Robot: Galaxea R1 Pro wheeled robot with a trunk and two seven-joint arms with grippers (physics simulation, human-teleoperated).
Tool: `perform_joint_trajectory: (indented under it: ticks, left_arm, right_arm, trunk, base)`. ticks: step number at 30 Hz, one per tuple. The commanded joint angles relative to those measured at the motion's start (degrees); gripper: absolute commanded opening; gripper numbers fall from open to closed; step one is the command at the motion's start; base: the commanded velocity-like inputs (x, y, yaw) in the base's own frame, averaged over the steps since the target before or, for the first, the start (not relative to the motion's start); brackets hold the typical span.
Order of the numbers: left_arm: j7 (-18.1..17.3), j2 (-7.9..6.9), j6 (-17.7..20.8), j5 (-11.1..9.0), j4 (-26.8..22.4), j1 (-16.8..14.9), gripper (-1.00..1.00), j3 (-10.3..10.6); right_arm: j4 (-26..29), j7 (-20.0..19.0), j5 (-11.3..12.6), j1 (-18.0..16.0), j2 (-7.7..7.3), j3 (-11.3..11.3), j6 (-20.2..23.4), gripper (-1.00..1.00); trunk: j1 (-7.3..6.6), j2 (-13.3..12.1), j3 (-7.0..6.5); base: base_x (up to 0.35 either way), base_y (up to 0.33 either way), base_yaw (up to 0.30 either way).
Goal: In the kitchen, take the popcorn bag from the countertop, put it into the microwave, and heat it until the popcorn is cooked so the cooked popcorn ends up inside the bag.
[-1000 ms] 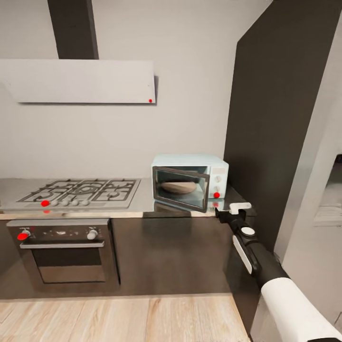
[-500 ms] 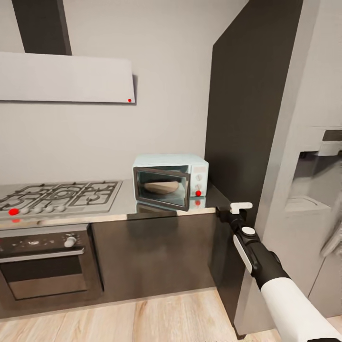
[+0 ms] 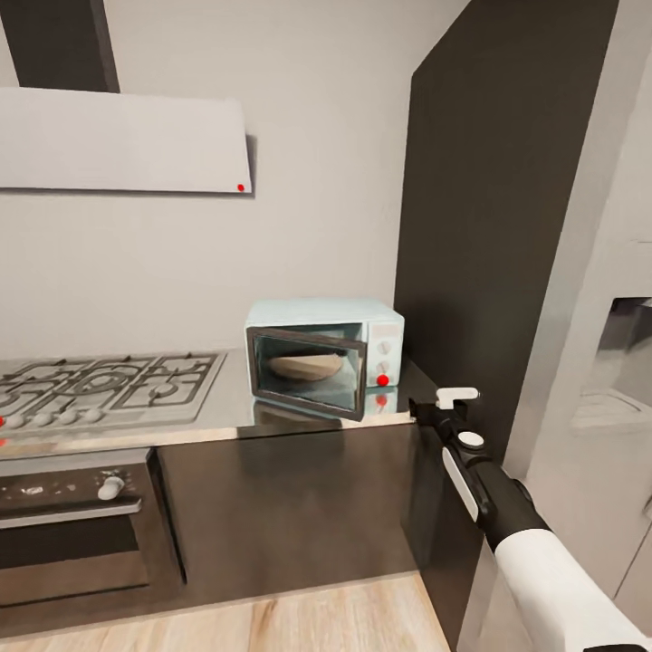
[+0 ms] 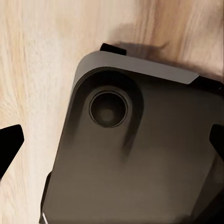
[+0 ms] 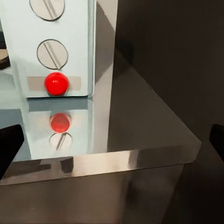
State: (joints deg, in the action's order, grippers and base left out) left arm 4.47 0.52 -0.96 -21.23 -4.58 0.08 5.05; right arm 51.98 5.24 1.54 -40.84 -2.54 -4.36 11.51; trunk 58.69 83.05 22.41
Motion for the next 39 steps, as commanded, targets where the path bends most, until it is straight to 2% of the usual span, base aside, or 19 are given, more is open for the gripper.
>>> perform_joint_trajectory:
  ticks: [1,18,24,25,27,31,37,39]
  left_arm:
    - [0.3,0.00,-0.1,-0.5,-0.1,0.0,1.00,0.5]
    - [0.3,0.00,-0.1,-0.5,-0.1,0.0,1.00,0.5]
    - [0.3,0.08,-0.2,-0.5,-0.1,0.0,1.00,0.5]
    - [0.3,0.09,-0.2,-0.5,-0.1,0.0,1.00,0.5]
    - [0.3,0.09,-0.2,-0.5,-0.1,0.0,1.00,0.5]
    - [0.3,0.09,-0.2,-0.5,-0.1,0.0,1.00,0.5]
    - [0.3,0.09,-0.2,-0.5,-0.1,0.0,1.00,0.5]
    - [0.3,0.12,-0.2,-0.4,-0.1,0.0,1.00,0.6]
  right_arm:
    - [0.1,0.5,0.1,0.0,-0.09,-0.3,0.5,1.00]
    - [0.1,0.0,0.2,0.0,-0.01,-0.4,0.5,1.00]
    - [0.2,-1.8,0.2,0.0,0.05,-0.5,0.5,1.00]
    - [0.2,-2.9,0.2,0.0,0.05,-0.5,0.6,1.00]
    - [0.2,-7.7,0.2,0.0,0.01,-0.6,0.8,1.00]
    - [0.2,-20.2,-0.1,0.0,-0.44,-0.6,3.7,1.00]
    - [0.0,-26.4,-0.2,0.0,-0.69,-0.5,3.6,1.00]
    - [-0.2,-30.2,-0.1,0.0,-0.77,-0.5,3.5,1.00]
  trunk:
    - [0.03,0.0,0.06]
    - [0.03,0.0,0.06]
    - [0.03,0.0,0.06]
    - [0.03,0.0,0.06]
    - [0.03,0.0,0.06]
    - [0.03,0.0,0.06]
    - [0.03,0.0,0.06]
    - [0.03,0.0,0.06]
  base:
    - [0.322,0.000,0.000]
    - [0.307,0.000,0.000]
    - [0.117,0.000,0.000]
    - [0.014,0.000,0.000]
    - [0.004,0.000,0.000]
    - [0.000,0.000,0.000]
    - [0.000,0.000,0.000]
    - [0.000,0.000,0.000]
